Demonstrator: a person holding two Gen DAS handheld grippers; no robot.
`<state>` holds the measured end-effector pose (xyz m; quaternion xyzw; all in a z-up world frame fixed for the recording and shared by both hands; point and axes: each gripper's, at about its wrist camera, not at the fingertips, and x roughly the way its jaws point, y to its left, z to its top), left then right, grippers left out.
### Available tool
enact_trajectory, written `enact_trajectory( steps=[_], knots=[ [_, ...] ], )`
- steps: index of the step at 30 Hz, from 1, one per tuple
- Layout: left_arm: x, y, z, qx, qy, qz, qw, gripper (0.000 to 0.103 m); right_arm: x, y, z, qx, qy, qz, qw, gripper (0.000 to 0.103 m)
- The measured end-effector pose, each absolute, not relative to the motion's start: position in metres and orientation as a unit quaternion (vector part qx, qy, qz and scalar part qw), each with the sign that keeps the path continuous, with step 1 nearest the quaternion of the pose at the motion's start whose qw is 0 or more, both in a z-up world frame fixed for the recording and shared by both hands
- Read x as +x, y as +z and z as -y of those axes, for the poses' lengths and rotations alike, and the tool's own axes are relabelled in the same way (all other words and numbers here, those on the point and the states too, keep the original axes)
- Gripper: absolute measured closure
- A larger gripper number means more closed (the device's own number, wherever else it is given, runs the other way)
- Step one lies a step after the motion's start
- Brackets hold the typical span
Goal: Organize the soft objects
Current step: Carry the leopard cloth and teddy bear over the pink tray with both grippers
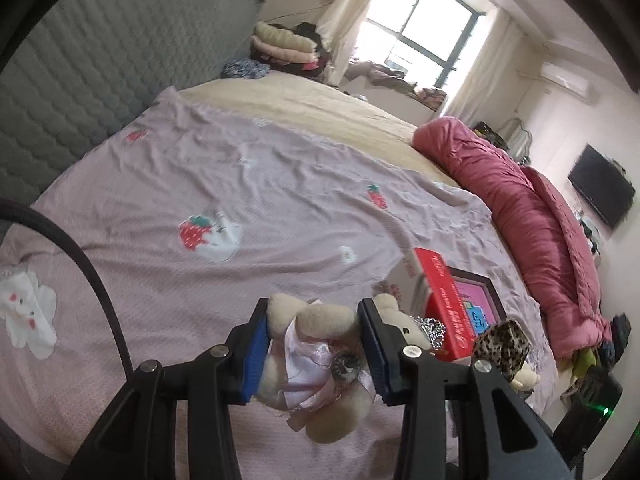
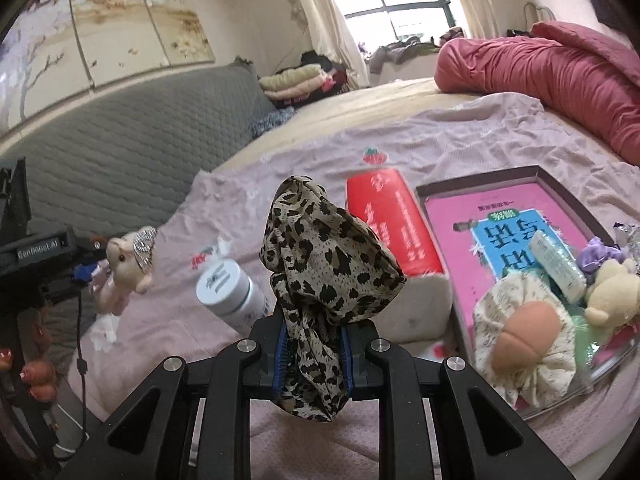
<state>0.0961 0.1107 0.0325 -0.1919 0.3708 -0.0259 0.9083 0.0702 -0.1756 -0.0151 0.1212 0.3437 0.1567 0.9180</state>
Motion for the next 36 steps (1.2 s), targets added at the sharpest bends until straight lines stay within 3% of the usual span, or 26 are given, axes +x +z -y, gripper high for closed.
enact_trajectory(
  steps=[19,36],
  knots=[
    [0.101,0.075,0.027,-0.097,-0.114,-0.364,0.919,0.059,0.05,0.026,0.288,0.176,0.058,-0.264,0.946,0.082],
    [0.105,0.064,0.148,-0.019,-0.186,-0.383,0.905,0.059,0.035,0.015,0.365,0.182,-0.042,-0.246,0.951,0.081]
  ],
)
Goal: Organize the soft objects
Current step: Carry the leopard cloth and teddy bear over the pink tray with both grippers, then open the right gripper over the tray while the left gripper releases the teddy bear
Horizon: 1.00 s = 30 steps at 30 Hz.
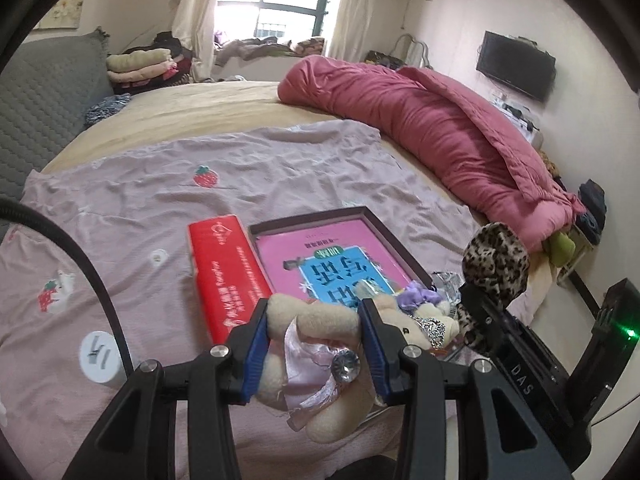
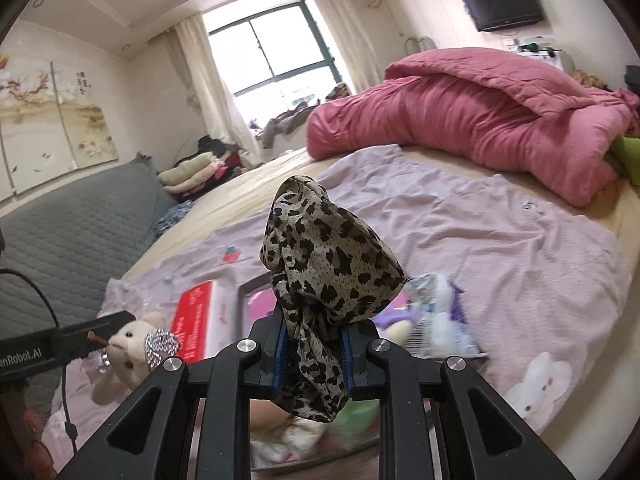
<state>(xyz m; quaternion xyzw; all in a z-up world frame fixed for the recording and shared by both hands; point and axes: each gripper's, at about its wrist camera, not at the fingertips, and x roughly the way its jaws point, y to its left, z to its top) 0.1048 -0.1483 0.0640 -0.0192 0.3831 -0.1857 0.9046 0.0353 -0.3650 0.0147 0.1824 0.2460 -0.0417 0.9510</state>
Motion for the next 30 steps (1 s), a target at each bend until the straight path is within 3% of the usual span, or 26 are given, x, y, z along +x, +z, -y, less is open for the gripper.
enact_trajectory(
  steps=[16,30],
  knots=[
    [0.146,-0.001,0.227,0.021,-0.221,-0.442,0.869,0.058,0.064,-0.025,0.395,0.209,-0.043,-0.315,0.925,0.078],
    [0.17,-0.028,0.24,0.02,-0.225,-0.468,0.854,0.05,0.086,-0.047,0.402,0.203,-0.043,-0.337,0.918,0.056]
  ],
)
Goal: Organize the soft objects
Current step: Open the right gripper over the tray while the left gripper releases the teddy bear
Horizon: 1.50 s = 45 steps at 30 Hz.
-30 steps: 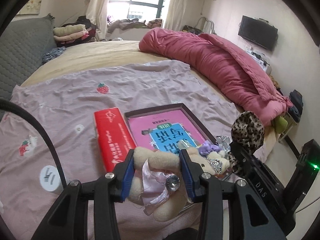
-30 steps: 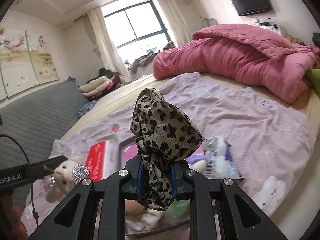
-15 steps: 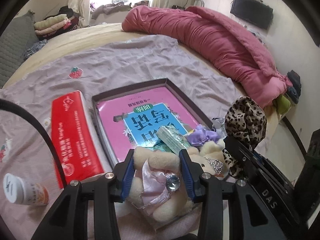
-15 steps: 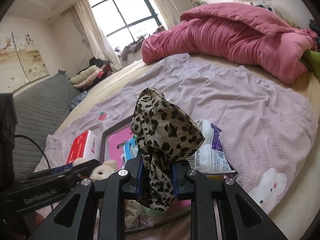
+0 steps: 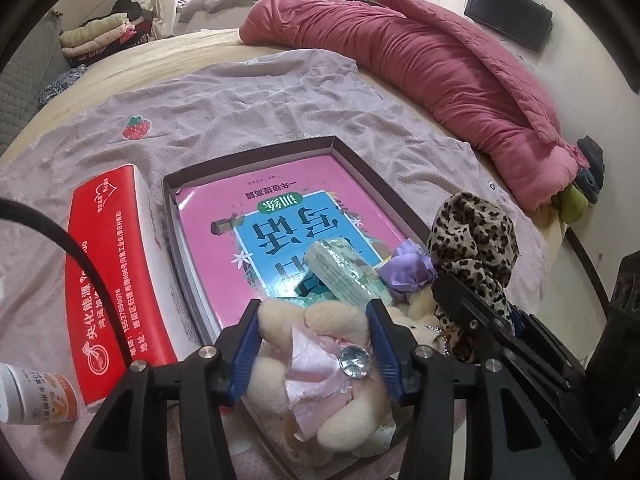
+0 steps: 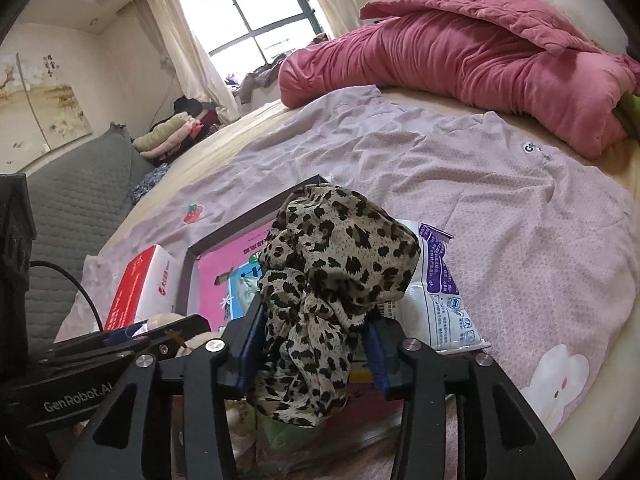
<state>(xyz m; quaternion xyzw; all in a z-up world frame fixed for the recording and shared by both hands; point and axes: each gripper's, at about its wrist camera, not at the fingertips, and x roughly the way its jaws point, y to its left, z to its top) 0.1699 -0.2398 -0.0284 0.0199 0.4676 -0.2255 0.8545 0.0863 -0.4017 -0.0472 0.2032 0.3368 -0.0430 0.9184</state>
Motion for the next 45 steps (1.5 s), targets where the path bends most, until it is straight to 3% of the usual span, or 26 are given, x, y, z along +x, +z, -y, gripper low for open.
enact_trajectory(
  steps=[6,11,26,31,45],
  knots=[
    [0.176,-0.026,0.232,-0.003,-0.228,-0.47,0.853,0.049,0.085,-0.042,0.399,0.189,-0.046,-0.321,0.927,0.038],
    [0.183,-0.021,0.221,-0.026,-0.232,-0.47,0.852,0.047,0.091,-0.041,0.394,0.18,-0.039,-0.325,0.927,0.031],
    [0.183,-0.028,0.224,-0.014,-0.242,-0.485,0.84,0.042,0.063,-0.037,0.403,0.203,-0.072,-0.309,0.926,0.027],
    [0.183,-0.023,0.227,-0.006,-0.251,-0.476,0.843,0.033,0.057,-0.034,0.405,0.202,-0.083,-0.301,0.928,0.027],
    [0.176,-0.001,0.21,-0.041,-0.257,-0.447,0.856,0.032,0.043,-0.019,0.408,0.203,-0.093,-0.266,0.938,0.026]
  ],
)
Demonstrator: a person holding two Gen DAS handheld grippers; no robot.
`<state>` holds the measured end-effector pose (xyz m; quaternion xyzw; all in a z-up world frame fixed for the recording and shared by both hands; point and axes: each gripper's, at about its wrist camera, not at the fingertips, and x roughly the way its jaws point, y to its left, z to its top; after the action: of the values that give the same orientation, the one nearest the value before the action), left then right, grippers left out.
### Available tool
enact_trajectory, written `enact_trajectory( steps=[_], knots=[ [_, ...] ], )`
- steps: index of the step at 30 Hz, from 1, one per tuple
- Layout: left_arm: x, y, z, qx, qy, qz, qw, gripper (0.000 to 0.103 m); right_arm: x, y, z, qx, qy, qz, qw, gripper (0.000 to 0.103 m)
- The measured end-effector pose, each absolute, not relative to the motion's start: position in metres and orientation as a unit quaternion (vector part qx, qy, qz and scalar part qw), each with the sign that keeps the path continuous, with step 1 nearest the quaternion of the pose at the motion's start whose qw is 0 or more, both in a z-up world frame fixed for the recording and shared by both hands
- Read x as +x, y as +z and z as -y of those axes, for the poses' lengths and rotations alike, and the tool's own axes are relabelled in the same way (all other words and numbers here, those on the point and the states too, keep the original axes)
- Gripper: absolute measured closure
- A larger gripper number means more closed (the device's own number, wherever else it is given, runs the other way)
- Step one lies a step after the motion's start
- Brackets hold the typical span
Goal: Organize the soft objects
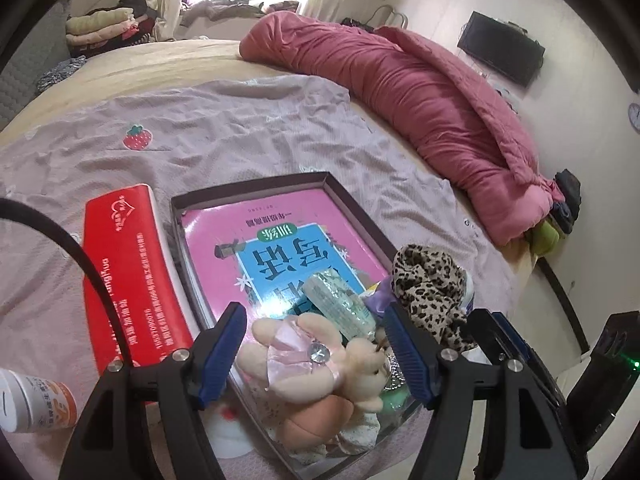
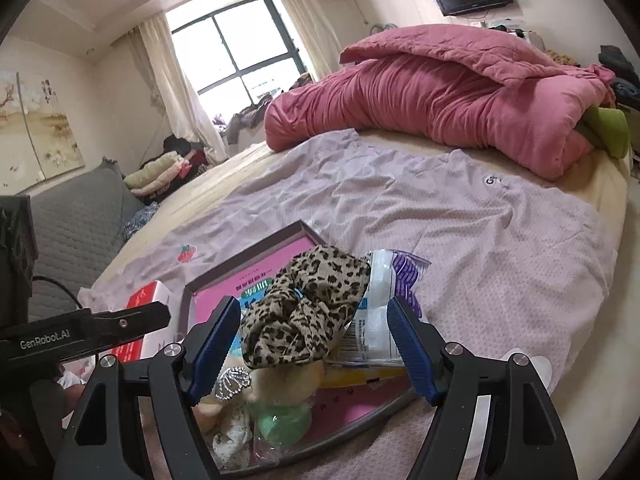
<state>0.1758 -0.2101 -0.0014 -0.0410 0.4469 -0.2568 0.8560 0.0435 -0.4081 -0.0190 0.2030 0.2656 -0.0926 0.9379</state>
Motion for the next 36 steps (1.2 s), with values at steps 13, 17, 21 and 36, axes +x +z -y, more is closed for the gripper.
enact_trajectory(
  steps=[13,17,21,36],
  knots=[
    [0.149,0.032,0.201,-0.021,-0.247,-0.416,0.875,0.032,0.018,0.025,0.38,0.181,-0.09,-0.237,0.95,0.026],
    [0.13,0.045,0.19,-0.014,-0.239,-0.405,0.882,0.032,0.009,0.04,0.364,0.18,-0.086,-0.241,0.95,0.026],
    [0.116,0.055,0.173,-0.011,-0.23,-0.405,0.885,0.031,-0.003,0.053,0.344,0.184,-0.086,-0.245,0.948,0.026],
    [0.071,0.059,0.094,-0.026,-0.188,-0.406,0.894,0.03,-0.03,0.066,0.275,0.109,-0.091,-0.283,0.949,0.025]
  ],
)
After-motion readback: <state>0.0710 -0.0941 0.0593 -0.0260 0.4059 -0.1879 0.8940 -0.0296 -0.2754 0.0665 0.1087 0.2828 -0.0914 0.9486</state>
